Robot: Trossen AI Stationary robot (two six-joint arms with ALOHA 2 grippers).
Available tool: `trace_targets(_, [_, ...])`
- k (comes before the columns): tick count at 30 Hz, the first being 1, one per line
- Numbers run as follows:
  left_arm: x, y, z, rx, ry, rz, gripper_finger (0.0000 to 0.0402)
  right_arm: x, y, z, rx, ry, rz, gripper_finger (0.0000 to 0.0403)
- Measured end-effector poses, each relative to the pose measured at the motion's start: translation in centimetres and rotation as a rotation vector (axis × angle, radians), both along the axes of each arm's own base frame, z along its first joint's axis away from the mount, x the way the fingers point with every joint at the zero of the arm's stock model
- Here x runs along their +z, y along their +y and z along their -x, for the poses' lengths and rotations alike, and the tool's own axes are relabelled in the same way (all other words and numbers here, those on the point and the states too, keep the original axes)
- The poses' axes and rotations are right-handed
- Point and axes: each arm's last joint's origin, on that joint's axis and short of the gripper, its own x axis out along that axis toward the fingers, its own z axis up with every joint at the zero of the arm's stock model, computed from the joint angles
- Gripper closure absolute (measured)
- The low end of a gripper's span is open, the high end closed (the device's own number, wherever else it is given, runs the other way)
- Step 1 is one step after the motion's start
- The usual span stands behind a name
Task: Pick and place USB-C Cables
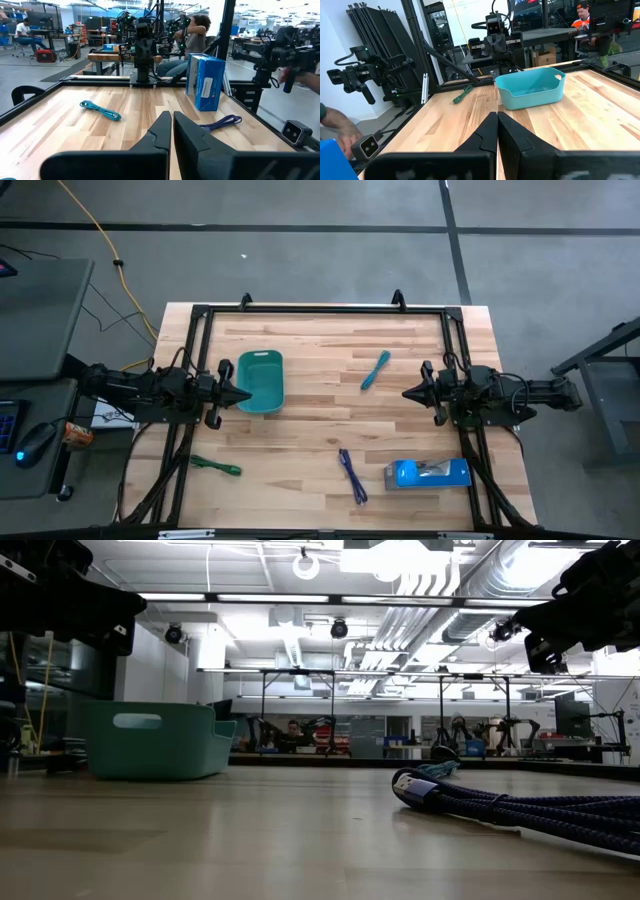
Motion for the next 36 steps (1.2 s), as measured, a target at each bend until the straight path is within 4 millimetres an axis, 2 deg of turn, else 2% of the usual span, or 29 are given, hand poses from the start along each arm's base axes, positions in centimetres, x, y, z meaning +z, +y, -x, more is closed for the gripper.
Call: trace_targets(36, [0.00,0.00,0.00,0.001,0.000,0.000,0.0401,-0.01,-0.03,0.00,-0.013,-0.002,0.033,0.0402])
